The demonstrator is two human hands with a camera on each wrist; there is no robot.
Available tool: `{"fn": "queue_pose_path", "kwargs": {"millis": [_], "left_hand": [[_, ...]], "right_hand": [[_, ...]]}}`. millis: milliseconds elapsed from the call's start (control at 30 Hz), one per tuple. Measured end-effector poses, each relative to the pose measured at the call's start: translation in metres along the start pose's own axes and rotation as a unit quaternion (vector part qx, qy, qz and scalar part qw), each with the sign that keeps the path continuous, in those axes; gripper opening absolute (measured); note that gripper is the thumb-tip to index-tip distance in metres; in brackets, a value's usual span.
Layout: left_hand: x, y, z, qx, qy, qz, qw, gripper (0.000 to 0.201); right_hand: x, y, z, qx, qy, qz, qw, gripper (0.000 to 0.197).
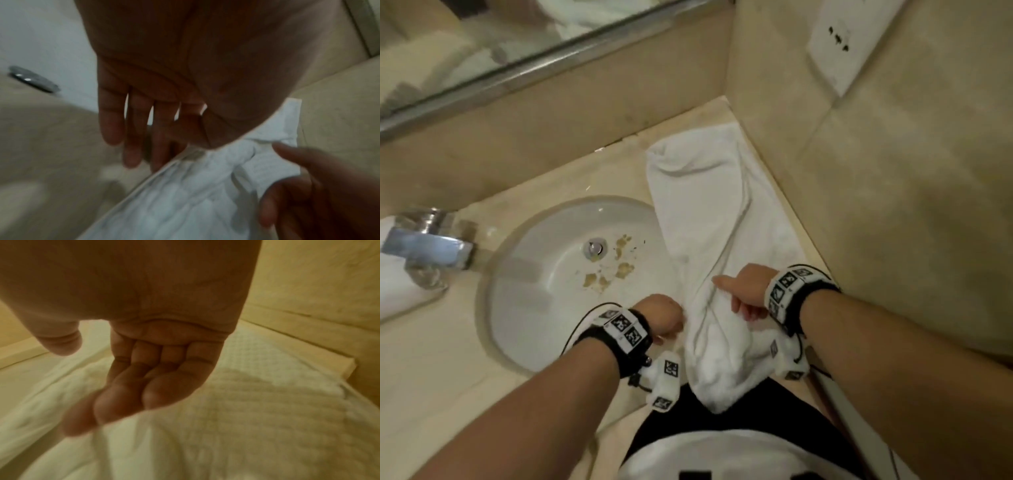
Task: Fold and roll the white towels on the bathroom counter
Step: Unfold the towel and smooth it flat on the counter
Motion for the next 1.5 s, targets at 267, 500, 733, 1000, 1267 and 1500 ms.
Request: {"fn": "queue_pose_path", "kwargs": {"millis": [267,500,733,1000,1267,1500], "left_hand": [[-0.029,0.000,-0.001,-0.103,0.055,0.019,0.993,0.029],[-0.032,-0.008,-0.004,-0.130,-0.142,0.088,0.977,0.041],[-0.023,-0.017,0.002,-0.153,-0.180,0.116,0.965,0.056],[0.018,-0.011,0.035,-0.045,-0.171,-0.137,0.975,0.076],[0.007,-0.038,0.052,-0.022,-0.100,-0.223,0.969,0.078],[-0.058,-0.050,0.087,-0.066,-0.396,-0.106,0.910,0.067]], "right_hand": [[-0.035,0.004,0.033,0.035,-0.179,-0.026,0.983,0.063],[-0.005,-0.009,0.079,0.098,-0.219,-0.117,0.964,0.046],[0.080,-0.026,0.118,0.188,0.171,-0.320,0.912,0.050],[0.030,-0.012,0.049,0.058,-0.163,-0.177,0.969,0.030],[-0.017,-0.013,-0.033,0.122,-0.136,-0.132,0.974,0.047],[0.001,-0.043,-0.093,0.061,-0.092,-0.295,0.949,0.031]]}}
Point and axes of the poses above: each hand's wrist, its own y-axis towards the middle knuckle, its own x-axis out of the back of the hand, z = x × y, the point moved 9 cm from there along y, towards the middle knuckle, and after that the axes turned 5 degrees about z, right-handed, at the moved point
